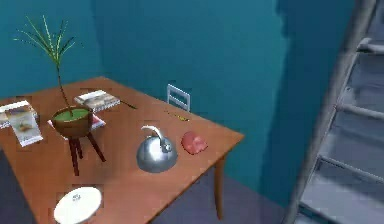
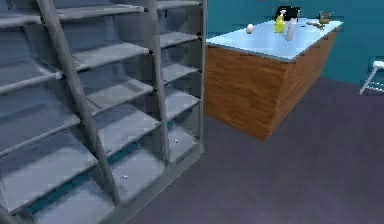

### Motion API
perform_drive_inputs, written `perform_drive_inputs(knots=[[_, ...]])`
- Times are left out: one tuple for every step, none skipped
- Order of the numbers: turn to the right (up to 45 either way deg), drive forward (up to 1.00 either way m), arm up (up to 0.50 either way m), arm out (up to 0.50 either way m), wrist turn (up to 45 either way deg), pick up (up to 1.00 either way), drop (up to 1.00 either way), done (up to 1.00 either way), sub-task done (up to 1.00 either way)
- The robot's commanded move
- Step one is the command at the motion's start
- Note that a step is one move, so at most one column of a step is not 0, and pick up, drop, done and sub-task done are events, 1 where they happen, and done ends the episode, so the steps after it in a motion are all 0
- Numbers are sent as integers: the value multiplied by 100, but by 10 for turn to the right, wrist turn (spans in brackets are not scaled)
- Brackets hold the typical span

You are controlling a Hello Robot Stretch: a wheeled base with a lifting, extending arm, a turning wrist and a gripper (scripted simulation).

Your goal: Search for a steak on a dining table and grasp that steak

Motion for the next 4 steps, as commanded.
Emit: perform_drive_inputs(knots=[[330,0,0,0,0,0,0,0,0],[0,50,0,0,0,0,0,0,0],[-450,0,0,0,0,0,0,0,0],[-450,0,0,0,0,0,0,0,0]])
